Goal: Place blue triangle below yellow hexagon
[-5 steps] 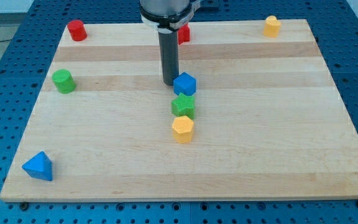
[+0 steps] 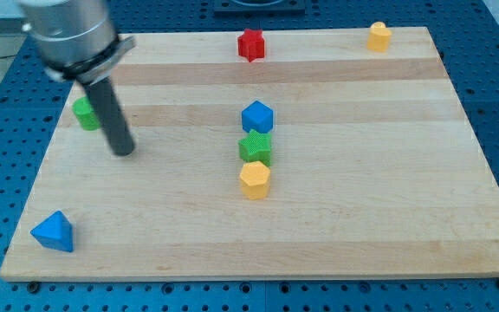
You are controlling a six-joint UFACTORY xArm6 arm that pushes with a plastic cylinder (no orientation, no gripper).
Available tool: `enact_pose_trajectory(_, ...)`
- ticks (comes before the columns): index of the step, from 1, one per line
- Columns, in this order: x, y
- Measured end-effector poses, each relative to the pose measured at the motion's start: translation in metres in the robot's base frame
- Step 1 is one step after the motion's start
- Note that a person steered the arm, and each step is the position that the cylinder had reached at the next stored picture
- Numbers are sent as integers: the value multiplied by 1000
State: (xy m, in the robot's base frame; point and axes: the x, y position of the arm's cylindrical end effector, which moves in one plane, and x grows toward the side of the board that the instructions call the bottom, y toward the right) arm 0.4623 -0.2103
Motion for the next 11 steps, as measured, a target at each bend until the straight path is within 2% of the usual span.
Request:
enact_pose_trajectory(1,40,-44)
enact_pose_trajectory(3,120,-87)
enact_pose_trajectory(6,129,-12)
enact_pose_trajectory(8,126,-56)
enact_pose_trajectory(9,114,-37)
enact_pose_trajectory(11,109,48)
